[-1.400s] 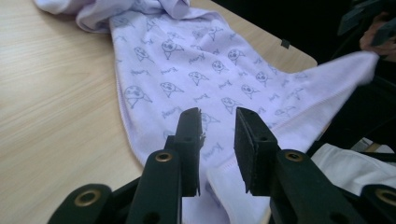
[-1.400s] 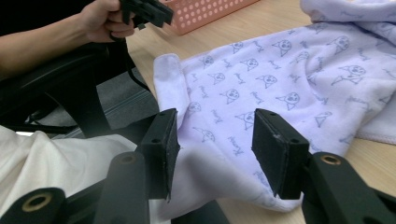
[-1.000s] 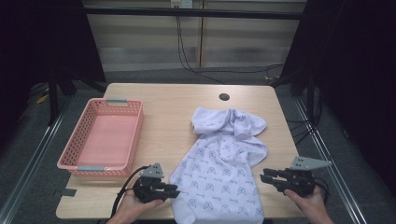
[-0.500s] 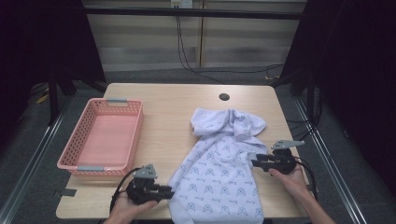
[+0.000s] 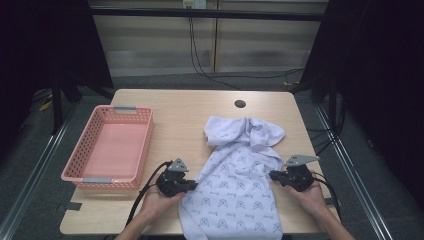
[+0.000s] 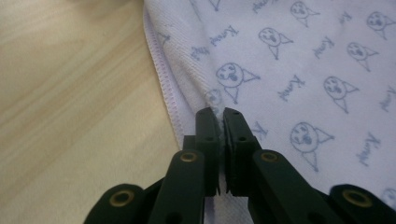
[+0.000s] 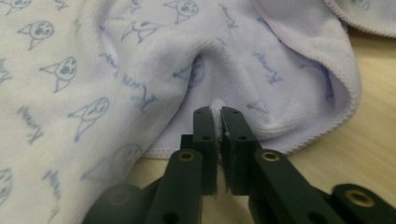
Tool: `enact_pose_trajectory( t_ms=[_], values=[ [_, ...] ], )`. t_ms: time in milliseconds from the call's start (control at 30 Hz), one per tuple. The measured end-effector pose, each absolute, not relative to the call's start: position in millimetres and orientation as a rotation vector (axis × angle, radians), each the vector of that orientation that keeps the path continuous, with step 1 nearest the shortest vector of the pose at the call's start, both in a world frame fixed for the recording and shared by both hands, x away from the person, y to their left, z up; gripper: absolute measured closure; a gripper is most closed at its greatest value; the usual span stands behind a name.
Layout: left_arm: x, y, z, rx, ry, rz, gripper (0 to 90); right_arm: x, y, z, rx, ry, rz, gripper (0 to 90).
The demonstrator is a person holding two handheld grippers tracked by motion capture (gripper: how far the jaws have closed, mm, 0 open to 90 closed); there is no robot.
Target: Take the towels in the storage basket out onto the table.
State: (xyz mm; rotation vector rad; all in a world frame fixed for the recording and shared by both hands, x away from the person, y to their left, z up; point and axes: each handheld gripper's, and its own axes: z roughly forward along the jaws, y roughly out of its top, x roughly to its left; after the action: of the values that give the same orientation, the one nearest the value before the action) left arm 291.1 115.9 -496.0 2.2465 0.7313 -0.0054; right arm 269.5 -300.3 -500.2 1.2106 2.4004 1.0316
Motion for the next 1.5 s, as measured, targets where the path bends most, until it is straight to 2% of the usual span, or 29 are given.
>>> enact_pose_trajectory(
  t_ms=[267,400,467,500,567,600,700,767,1000,1100,1167,1200,1233,1267,1300,1400,1500],
  values=[
    [260,154,-480,2.134,0.71,-0.091,87.4,238,-333,-468,1.246,2.267,1.253,87.7],
    [229,171,-470,2.073,0.675,-0.117,87.2,221,-340,-458,1.226,2.249,1.287,87.7],
    [227,174,-472,2.07,0.684,-0.142,86.6,215,-339,-457,1.21,2.268,1.264,87.5],
    [230,174,-475,2.061,0.69,-0.153,84.9,216,-337,-458,1.199,2.283,1.248,87.4],
    [238,172,-477,2.056,0.72,-0.15,70.4,219,-334,-463,1.188,2.325,1.197,87.3],
    [245,171,-477,2.039,0.724,-0.157,68.1,222,-333,-466,1.19,2.344,1.178,86.7],
    [260,164,-474,2.017,0.732,-0.151,65.6,224,-332,-471,1.204,2.358,1.17,76.6],
    [271,150,-475,2.05,0.723,-0.1,65.8,226,-336,-467,1.205,2.325,1.23,69.0],
    [315,111,-487,2.044,0.798,-0.051,56.9,256,-325,-463,1.202,2.279,1.271,59.5],
    [321,95,-493,2.099,0.765,-0.017,56.3,269,-317,-471,1.191,2.325,1.218,58.0],
    [322,87,-496,2.116,0.752,-0.022,57.9,277,-313,-480,1.201,2.361,1.177,57.1],
    [321,85,-498,2.12,0.744,-0.025,61.6,279,-311,-486,1.198,2.384,1.149,57.2],
    [321,84,-498,2.127,0.728,-0.043,72.7,280,-308,-491,1.188,2.408,1.116,57.1],
    [319,82,-499,2.143,0.72,-0.03,80.1,280,-307,-494,1.184,2.418,1.09,58.2],
    [317,83,-498,2.144,0.723,-0.007,87.4,280,-305,-497,1.179,2.432,1.066,62.8],
    [313,92,-491,2.105,0.716,-0.027,89.2,275,-304,-496,1.174,2.45,1.094,80.3],
    [306,106,-483,2.072,0.719,-0.055,89.5,269,-307,-489,1.177,2.434,1.126,84.9]
  ],
)
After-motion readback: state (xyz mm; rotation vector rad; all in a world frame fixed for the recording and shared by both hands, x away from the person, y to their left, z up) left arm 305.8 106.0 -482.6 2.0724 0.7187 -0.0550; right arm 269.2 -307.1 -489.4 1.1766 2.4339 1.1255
